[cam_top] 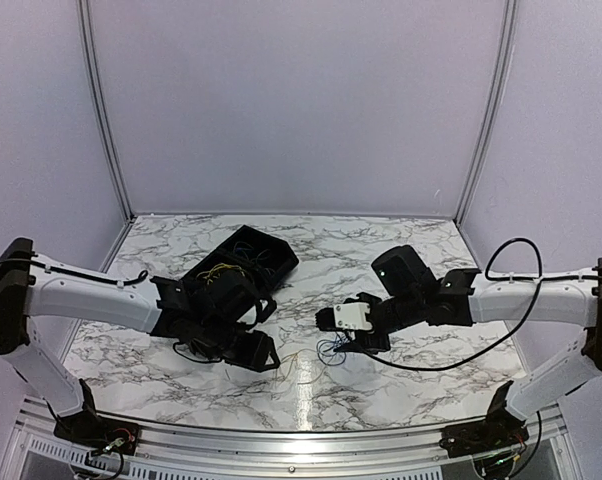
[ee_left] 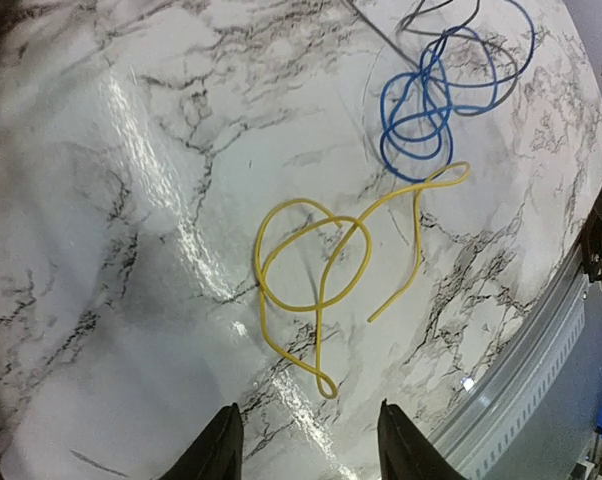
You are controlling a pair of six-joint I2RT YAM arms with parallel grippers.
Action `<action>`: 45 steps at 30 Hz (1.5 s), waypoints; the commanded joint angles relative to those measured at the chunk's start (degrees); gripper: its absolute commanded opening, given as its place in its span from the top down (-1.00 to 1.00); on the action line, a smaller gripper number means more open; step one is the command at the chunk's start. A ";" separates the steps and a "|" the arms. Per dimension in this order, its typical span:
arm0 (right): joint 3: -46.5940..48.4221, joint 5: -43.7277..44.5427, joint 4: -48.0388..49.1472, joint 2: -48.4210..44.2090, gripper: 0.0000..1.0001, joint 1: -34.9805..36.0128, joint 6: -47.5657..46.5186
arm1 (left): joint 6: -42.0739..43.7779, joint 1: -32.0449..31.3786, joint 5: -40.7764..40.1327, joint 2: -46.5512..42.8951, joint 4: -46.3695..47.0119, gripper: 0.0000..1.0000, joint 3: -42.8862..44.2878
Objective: Untangle the cables
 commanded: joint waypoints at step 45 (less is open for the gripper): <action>4.88 2.06 -4.78 4.25 0.36 2.04 -4.79 | 14.42 5.70 -28.19 -7.18 10.34 1.00 12.74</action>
